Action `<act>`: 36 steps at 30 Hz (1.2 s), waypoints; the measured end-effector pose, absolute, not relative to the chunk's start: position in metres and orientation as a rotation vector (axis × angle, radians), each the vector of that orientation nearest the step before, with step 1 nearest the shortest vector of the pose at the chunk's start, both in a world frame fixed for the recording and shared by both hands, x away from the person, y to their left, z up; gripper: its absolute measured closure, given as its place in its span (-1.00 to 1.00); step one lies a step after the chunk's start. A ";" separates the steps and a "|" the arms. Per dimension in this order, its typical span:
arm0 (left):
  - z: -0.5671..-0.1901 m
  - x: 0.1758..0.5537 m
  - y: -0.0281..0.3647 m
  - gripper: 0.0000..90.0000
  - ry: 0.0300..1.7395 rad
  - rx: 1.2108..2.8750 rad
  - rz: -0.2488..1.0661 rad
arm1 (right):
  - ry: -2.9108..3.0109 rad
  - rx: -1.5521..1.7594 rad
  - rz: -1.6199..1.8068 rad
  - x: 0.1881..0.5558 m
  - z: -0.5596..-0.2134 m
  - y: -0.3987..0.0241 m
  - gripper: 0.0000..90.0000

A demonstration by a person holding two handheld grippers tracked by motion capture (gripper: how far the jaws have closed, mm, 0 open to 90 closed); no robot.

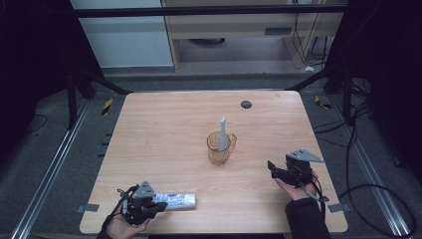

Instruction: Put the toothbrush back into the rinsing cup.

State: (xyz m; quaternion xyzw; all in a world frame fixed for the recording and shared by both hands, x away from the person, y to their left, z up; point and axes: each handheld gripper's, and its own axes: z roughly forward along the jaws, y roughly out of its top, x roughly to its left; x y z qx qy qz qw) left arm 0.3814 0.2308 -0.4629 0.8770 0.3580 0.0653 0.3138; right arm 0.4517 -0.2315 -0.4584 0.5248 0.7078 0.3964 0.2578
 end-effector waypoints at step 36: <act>-0.476 0.424 0.240 1.00 1.182 2.207 0.280 | 1.930 1.431 1.058 0.454 -0.461 -0.231 -0.39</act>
